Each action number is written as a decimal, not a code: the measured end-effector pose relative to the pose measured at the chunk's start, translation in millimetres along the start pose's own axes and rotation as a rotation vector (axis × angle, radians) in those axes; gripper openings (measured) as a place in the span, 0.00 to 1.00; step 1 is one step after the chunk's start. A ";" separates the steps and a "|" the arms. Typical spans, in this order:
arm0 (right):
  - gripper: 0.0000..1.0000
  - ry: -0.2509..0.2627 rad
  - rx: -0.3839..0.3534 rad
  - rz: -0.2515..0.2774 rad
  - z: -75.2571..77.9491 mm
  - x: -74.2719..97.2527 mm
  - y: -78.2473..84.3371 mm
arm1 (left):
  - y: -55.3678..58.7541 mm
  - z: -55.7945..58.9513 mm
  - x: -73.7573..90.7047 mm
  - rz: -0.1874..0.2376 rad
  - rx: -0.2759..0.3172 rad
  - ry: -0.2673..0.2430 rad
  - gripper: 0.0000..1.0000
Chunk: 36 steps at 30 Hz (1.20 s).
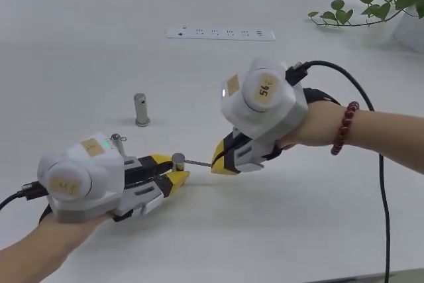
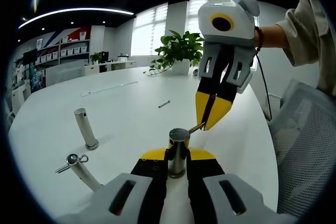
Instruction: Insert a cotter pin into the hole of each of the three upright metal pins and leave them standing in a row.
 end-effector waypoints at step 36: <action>0.02 -0.038 -0.018 -0.104 5.8 -6.5 -24.1 | -2.1 1.3 -0.6 -0.007 -0.009 -0.004 0.11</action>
Point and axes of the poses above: the centre of the closed fingertips' face, and the gripper's own axes: x roughly backward along the fingers, z roughly to its right, y roughly out of its underside, the point moved 9 cm from there along x, roughly backward along the fingers, and after that the axes turned 8 degrees about y, right-handed, at the moved point
